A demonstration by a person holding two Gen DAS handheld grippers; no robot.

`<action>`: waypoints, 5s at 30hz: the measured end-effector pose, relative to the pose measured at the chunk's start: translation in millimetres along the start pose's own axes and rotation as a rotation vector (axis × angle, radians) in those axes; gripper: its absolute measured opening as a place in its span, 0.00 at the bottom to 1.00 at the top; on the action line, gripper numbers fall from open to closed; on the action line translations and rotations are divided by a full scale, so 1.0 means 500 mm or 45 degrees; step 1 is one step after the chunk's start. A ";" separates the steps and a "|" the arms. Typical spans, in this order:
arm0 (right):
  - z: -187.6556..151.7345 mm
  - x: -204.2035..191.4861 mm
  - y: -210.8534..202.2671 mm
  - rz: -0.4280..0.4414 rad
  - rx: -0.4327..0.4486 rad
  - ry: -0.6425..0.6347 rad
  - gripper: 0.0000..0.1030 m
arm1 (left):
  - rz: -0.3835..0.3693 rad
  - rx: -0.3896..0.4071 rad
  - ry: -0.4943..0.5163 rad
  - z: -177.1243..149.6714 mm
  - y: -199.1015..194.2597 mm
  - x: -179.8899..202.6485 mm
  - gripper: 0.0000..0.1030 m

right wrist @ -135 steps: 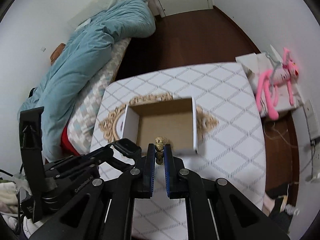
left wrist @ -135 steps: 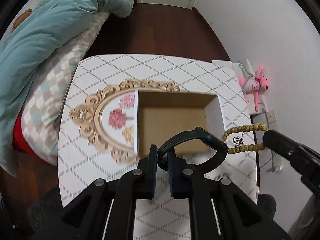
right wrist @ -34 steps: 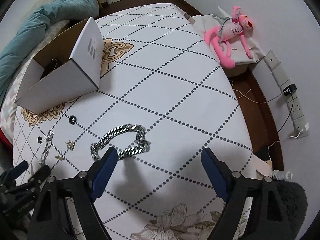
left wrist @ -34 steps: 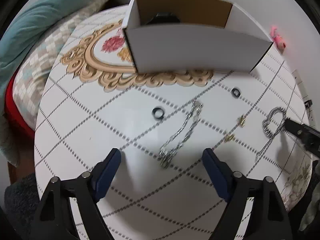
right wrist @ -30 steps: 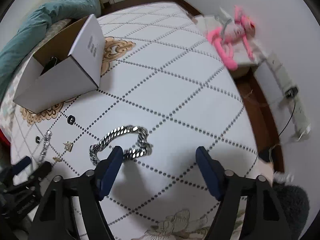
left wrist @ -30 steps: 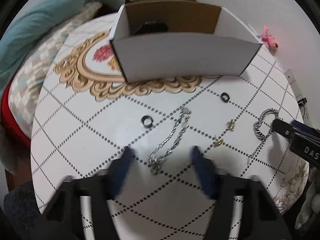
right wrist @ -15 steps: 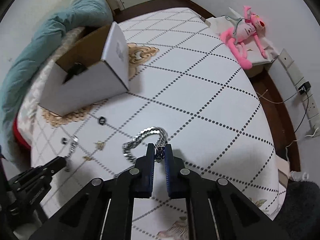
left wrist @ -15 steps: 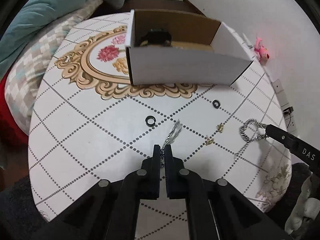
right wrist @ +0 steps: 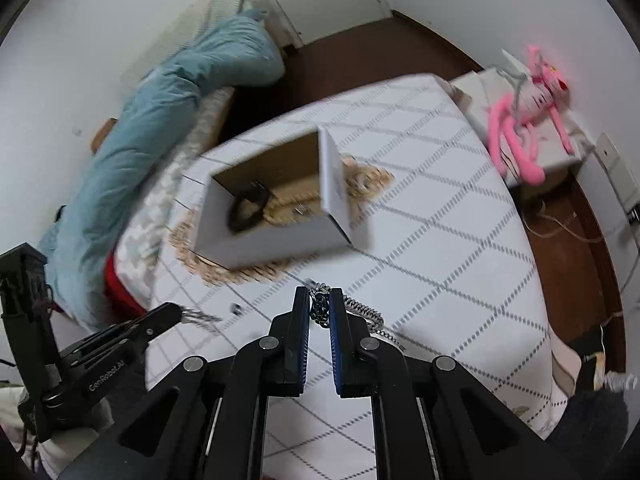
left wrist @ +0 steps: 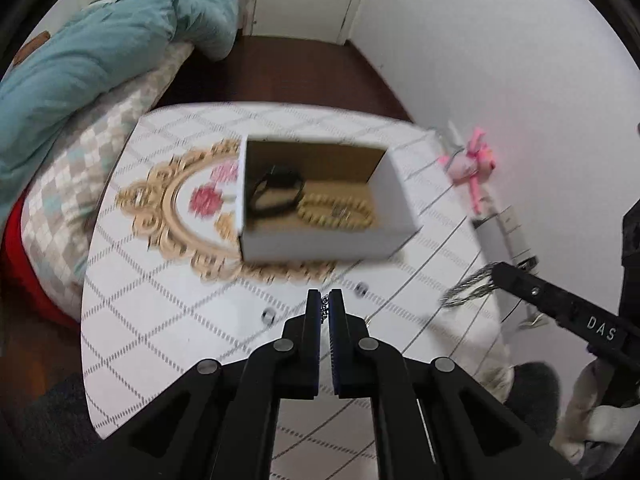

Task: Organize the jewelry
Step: 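Lower the necklace and chain bracelet into the box and open both tools, then grasp a black ring with the left tool while the right tool grasps an earring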

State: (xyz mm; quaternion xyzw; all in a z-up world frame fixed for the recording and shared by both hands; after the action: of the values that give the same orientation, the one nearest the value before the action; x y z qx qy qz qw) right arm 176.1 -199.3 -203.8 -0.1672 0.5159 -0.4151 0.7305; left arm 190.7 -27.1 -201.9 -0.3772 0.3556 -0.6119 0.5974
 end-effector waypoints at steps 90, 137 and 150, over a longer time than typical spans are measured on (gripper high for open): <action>0.042 -0.028 0.035 -0.445 0.044 -0.283 1.00 | 0.462 0.071 -0.087 0.010 0.024 -0.107 1.00; -0.096 0.105 0.161 -0.373 -0.071 -0.112 0.12 | 0.327 -0.086 0.075 -0.107 0.215 -0.013 0.10; 0.051 -0.017 0.108 -0.131 0.016 -0.135 0.12 | 0.071 -0.016 -0.044 0.062 0.094 0.000 0.10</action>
State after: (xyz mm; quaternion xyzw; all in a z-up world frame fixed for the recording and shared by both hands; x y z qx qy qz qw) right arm 221.2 -164.9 -224.3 -0.2107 0.4646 -0.4460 0.7354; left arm 240.1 -28.3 -228.9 -0.3814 0.3597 -0.5860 0.6179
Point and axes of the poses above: each gripper's, at about its wrist camera, not at the fingertips, and y roughly the way its jaws point, x to its right, z to its top, the point moved 8 cm from there along y, roughly the way its jaws point, and after that the axes turned 15 degrees about z, right-handed, at the moved point
